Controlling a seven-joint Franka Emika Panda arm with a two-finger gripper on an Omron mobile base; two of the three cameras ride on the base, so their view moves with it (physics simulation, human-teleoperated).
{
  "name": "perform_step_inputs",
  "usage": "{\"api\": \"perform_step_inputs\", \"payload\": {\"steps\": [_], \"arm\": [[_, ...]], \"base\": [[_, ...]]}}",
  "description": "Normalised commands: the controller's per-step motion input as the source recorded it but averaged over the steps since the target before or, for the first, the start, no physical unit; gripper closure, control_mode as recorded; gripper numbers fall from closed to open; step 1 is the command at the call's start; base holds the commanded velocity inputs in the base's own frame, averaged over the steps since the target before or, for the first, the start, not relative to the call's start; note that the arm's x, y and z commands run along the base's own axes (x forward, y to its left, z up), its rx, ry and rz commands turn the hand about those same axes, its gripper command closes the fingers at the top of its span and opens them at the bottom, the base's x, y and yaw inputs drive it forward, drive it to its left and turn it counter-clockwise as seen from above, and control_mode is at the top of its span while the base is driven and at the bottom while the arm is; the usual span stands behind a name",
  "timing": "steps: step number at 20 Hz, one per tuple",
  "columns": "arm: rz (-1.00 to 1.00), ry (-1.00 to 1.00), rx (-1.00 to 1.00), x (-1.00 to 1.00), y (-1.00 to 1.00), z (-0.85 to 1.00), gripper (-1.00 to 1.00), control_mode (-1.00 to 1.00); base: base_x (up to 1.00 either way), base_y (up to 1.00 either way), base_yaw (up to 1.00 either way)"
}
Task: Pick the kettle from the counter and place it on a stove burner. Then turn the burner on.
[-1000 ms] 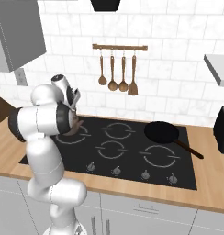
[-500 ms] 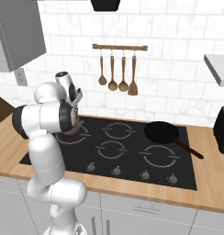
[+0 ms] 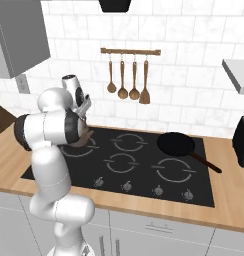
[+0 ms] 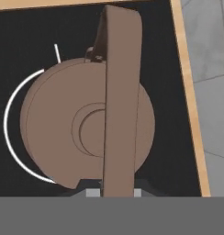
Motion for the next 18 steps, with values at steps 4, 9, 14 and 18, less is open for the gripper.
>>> {"api": "perform_step_inputs", "payload": {"steps": [4, 9, 14, 18], "arm": [[0.0, 0.01, 0.0, -0.02, 0.0, 0.0, 1.0, -1.0], [0.0, 0.06, 0.0, 0.0, 0.0, -0.01, -1.0, -1.0], [0.0, 0.0, 0.0, 0.0, 0.0, 0.0, -1.0, -1.0], [0.0, 0.0, 0.0, 0.0, 0.0, 0.16, -1.0, -1.0]], "base": [[0.0, 0.0, 0.0], [0.0, 0.0, 0.0], [0.0, 0.0, 0.0], [0.0, 0.0, 0.0]]}}
